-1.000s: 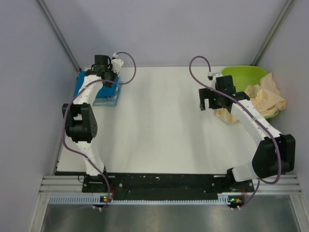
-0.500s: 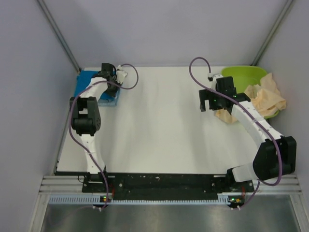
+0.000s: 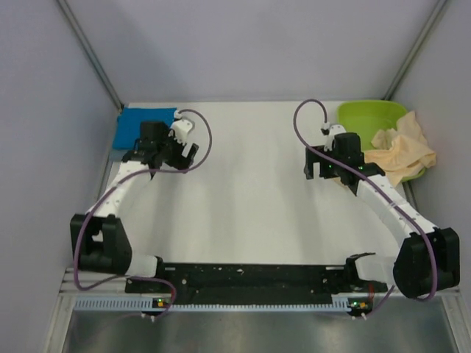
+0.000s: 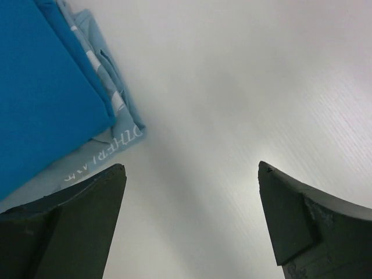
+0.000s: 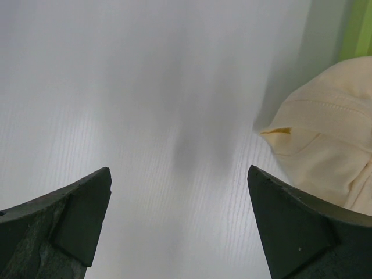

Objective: Fold and stack the t-shirts
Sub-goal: Smooth out wrinkles on the folded tshirt

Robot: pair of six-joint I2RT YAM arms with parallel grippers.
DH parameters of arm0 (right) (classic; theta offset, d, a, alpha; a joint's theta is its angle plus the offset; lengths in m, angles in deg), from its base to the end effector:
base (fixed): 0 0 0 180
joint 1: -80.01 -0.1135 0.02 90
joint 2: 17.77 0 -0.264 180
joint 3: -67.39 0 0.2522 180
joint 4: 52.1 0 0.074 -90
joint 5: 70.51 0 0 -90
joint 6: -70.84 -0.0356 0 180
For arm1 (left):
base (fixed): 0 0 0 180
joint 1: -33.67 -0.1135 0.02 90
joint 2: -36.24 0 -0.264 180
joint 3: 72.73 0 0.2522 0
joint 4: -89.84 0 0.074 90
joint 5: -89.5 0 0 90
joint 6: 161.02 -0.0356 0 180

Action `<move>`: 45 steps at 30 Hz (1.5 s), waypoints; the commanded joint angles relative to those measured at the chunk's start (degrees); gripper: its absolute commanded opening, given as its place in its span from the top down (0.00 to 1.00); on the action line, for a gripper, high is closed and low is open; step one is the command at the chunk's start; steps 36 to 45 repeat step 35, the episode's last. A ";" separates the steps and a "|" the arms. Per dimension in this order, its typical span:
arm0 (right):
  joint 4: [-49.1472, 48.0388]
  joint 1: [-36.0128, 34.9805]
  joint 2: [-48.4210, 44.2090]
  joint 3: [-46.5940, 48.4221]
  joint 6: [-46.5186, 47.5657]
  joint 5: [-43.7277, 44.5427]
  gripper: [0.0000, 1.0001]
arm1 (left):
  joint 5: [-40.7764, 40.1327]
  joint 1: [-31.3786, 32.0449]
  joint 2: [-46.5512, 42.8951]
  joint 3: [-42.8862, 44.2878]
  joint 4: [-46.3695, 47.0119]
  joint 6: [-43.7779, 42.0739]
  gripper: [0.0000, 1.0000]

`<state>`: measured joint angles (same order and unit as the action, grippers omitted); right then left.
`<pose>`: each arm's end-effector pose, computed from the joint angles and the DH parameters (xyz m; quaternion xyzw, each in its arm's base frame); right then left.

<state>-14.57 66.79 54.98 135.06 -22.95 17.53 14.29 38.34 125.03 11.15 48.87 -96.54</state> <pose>0.2660 0.0637 0.2691 -0.0821 0.9119 0.0749 0.3951 0.3393 -0.0368 0.2780 0.2860 0.8748 -0.0499 0.3879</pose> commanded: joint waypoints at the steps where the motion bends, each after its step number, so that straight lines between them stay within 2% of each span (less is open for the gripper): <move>1: -12.41 0.29 -6.55 -6.87 -4.11 -2.26 0.01 | -2.46 2.01 -14.24 -20.34 23.20 5.90 0.01; 4: -19.00 0.29 -11.30 -13.02 -5.00 -1.74 0.01 | -10.72 1.93 -18.82 -32.05 34.55 15.21 0.01; 6: -23.31 0.29 -14.72 -17.59 -5.70 0.19 0.01 | -11.97 1.84 -20.41 -36.71 40.70 17.95 0.01; 10: -34.99 0.21 -20.44 -27.42 -6.40 5.37 0.01 | -5.32 1.75 -22.17 -46.11 51.26 19.46 0.01; 13: -41.52 0.21 -24.31 -35.69 -7.10 12.83 0.01 | -2.84 1.75 -20.60 -49.20 57.32 19.10 0.01; 16: -41.35 0.29 -28.26 -37.46 -6.41 15.31 0.01 | -3.45 1.84 -19.72 -47.19 54.63 20.68 0.01; 25: -43.28 0.20 -37.06 -43.53 -3.41 16.02 0.01 | -3.45 1.75 -20.59 -48.42 56.03 20.86 0.01; 28: -43.99 0.29 -37.51 -44.07 -2.97 15.58 0.01 | -4.85 1.66 -19.98 -47.72 55.50 21.56 0.01; 32: -44.07 0.20 -36.81 -43.80 -2.71 15.23 0.01 | -1.96 1.49 -20.94 -48.50 56.03 20.16 0.01; 35: -43.98 0.20 -36.54 -43.71 -2.80 15.67 0.01 | -5.28 1.40 -20.86 -48.68 56.29 21.29 0.01; 45: -43.98 0.20 -36.54 -43.71 -2.80 15.67 0.01 | -5.28 1.40 -20.86 -48.68 56.29 21.29 0.01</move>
